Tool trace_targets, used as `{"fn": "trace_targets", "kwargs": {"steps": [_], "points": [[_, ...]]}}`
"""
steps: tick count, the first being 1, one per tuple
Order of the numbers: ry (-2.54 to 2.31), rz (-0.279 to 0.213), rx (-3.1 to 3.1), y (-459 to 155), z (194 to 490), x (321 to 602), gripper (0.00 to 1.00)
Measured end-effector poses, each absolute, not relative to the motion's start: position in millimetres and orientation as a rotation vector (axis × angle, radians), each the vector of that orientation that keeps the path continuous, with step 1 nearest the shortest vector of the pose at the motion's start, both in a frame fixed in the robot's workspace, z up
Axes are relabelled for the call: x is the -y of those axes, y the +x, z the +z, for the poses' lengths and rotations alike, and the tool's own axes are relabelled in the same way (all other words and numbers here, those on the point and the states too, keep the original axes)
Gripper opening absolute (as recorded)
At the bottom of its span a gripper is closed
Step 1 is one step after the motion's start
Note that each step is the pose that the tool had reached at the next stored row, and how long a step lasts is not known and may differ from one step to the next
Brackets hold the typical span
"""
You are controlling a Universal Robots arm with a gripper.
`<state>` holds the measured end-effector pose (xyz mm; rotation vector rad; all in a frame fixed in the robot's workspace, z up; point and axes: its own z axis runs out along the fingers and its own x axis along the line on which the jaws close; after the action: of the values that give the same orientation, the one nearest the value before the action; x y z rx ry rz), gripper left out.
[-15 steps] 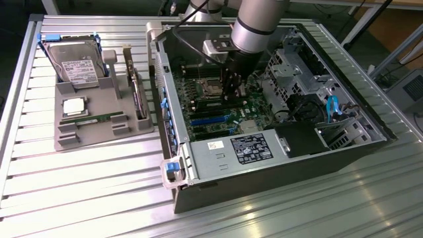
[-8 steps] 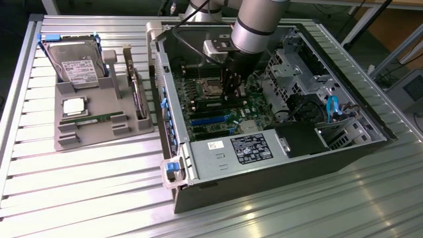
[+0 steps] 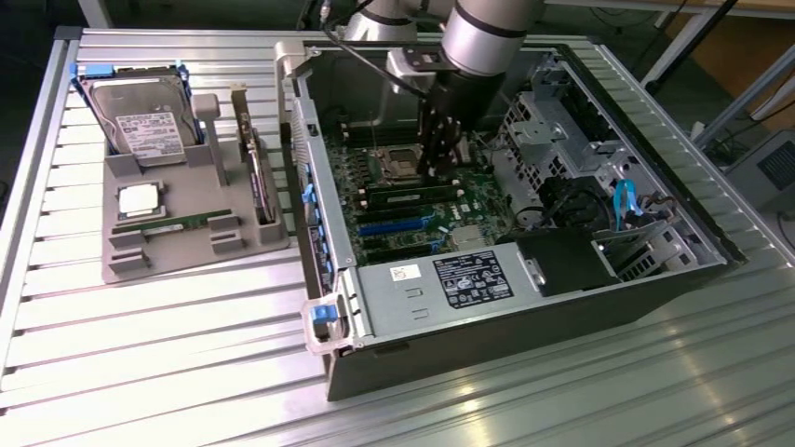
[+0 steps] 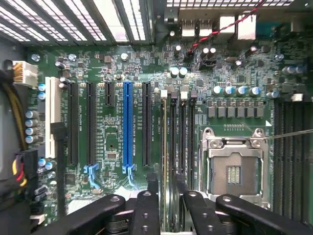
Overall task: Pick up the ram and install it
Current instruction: 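Insert the ram into the slot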
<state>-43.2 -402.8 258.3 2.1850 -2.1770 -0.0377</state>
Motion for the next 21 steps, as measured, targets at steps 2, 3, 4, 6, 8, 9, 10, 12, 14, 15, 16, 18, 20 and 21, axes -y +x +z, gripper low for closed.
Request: {"fn": "trace_targets", "kwargs": {"steps": [2,3,4,6,8,9,10,12,14,15,16,18,20,21], "points": [[2.185,-0.038,2.177,-43,265,401,0.25],[2.185,-0.038,2.177,-43,266,400,0.25],[2.185,-0.038,2.177,-42,267,400,0.18],[2.184,-0.04,2.176,-36,267,400,0.1],[2.181,-0.046,2.173,-21,267,400,0.1],[2.18,-0.048,2.172,-15,267,400,0.1],[2.18,-0.05,2.171,-11,268,400,0.1],[2.178,-0.052,2.17,4,269,400,0.1],[2.178,-0.053,2.17,13,273,400,0.1],[2.178,-0.053,2.169,16,275,400,0.1],[2.178,-0.054,2.169,17,276,400,0.1],[2.178,-0.054,2.169,21,280,400,0.1],[2.177,-0.054,2.169,25,287,400,0.1],[2.177,-0.054,2.169,27,291,400,0.1]]}}
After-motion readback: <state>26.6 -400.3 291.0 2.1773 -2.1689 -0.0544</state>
